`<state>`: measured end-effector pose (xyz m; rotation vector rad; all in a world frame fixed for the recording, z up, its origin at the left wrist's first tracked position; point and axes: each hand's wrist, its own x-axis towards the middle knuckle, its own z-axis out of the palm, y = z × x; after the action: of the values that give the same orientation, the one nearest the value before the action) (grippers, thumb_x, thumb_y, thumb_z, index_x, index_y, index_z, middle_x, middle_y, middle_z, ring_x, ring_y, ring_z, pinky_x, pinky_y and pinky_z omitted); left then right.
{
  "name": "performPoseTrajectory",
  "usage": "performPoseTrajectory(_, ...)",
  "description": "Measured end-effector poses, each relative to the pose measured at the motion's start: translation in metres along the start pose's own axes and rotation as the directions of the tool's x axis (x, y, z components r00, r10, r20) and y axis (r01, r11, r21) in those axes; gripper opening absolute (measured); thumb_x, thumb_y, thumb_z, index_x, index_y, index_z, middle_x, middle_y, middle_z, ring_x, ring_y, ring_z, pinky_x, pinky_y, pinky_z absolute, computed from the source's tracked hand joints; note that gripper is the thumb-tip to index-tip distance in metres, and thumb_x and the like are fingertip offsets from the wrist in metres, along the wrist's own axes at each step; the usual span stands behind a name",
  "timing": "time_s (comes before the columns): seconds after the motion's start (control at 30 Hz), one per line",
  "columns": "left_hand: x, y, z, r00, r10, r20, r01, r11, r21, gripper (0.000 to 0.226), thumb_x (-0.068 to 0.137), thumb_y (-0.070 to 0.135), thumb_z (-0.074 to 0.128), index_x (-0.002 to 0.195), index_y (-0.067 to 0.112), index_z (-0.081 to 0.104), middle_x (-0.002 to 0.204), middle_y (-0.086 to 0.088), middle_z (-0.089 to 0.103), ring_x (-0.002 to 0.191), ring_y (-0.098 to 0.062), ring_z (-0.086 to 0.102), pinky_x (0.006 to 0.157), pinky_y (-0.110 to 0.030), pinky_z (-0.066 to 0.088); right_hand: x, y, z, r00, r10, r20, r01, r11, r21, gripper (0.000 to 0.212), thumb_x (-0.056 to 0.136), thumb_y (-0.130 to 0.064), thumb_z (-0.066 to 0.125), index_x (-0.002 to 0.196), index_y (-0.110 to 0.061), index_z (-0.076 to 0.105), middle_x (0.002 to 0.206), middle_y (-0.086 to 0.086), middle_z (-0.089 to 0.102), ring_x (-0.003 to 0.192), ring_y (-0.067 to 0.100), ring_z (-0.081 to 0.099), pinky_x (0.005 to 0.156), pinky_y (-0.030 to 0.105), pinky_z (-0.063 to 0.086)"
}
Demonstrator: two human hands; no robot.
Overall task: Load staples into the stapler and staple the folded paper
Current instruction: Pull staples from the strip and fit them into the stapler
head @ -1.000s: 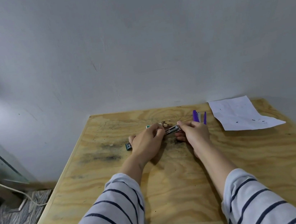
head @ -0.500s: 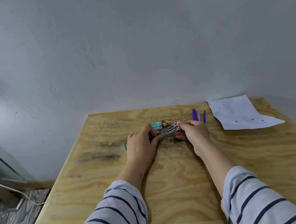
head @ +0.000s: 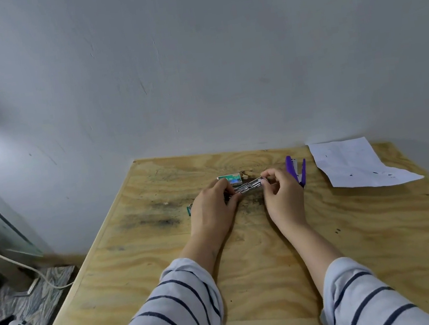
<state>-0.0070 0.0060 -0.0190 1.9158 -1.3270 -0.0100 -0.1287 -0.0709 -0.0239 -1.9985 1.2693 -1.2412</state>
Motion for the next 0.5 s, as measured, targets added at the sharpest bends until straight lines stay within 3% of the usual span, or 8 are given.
performPoseTrajectory(0.1, -0.001, -0.001, 0.001, 0.999, 0.028, 0.024, -0.029, 0.999, 0.022, 0.011, 0.082, 0.028, 0.067, 0.083, 0.020, 0.060, 0.085, 0.004, 0.066, 0.073, -0.019, 0.058, 0.061, -0.032, 0.048, -0.002, 0.001, 0.002, 0.997, -0.078, 0.023, 0.081, 0.988, -0.132, 0.012, 0.088, -0.010, 0.058, 0.098, -0.013, 0.065, 0.097, 0.007, 0.059, 0.077, 0.015, 0.053, 0.068, 0.026, 0.044)
performPoseTrajectory(0.23, 0.000, -0.003, 0.001, 1.000, 0.022, 0.021, -0.022, 0.999, 0.024, 0.011, 0.083, 0.029, 0.068, 0.086, 0.020, 0.061, 0.082, 0.002, 0.066, 0.081, -0.018, 0.054, 0.067, -0.033, 0.045, -0.005, -0.001, 0.000, 0.983, -0.145, 0.111, 0.168, 0.955, -0.246, 0.020, 0.088, -0.003, 0.051, 0.096, -0.007, 0.068, 0.097, 0.008, 0.064, 0.094, 0.024, 0.058, 0.076, 0.032, 0.048)
performPoseTrajectory(0.37, 0.000, -0.003, 0.000, 0.999, -0.008, 0.037, 0.007, 1.000, 0.015, 0.015, 0.082, 0.033, 0.070, 0.088, 0.023, 0.060, 0.079, 0.003, 0.064, 0.077, -0.017, 0.054, 0.066, -0.032, 0.044, -0.004, -0.007, -0.003, 0.980, -0.119, 0.160, 0.167, 0.929, -0.330, 0.026, 0.089, -0.003, 0.046, 0.106, -0.005, 0.065, 0.107, 0.010, 0.064, 0.103, 0.025, 0.057, 0.083, 0.035, 0.050)
performPoseTrajectory(0.5, 0.001, -0.002, -0.001, 0.999, -0.028, 0.037, 0.027, 0.999, 0.032, 0.020, 0.081, 0.035, 0.070, 0.092, 0.024, 0.058, 0.079, 0.004, 0.063, 0.073, -0.015, 0.053, 0.063, -0.028, 0.039, -0.005, -0.013, -0.003, 0.975, -0.069, 0.213, 0.158, 0.887, -0.433, 0.026, 0.089, -0.004, 0.047, 0.107, -0.007, 0.065, 0.108, 0.008, 0.060, 0.103, 0.025, 0.054, 0.078, 0.036, 0.052)
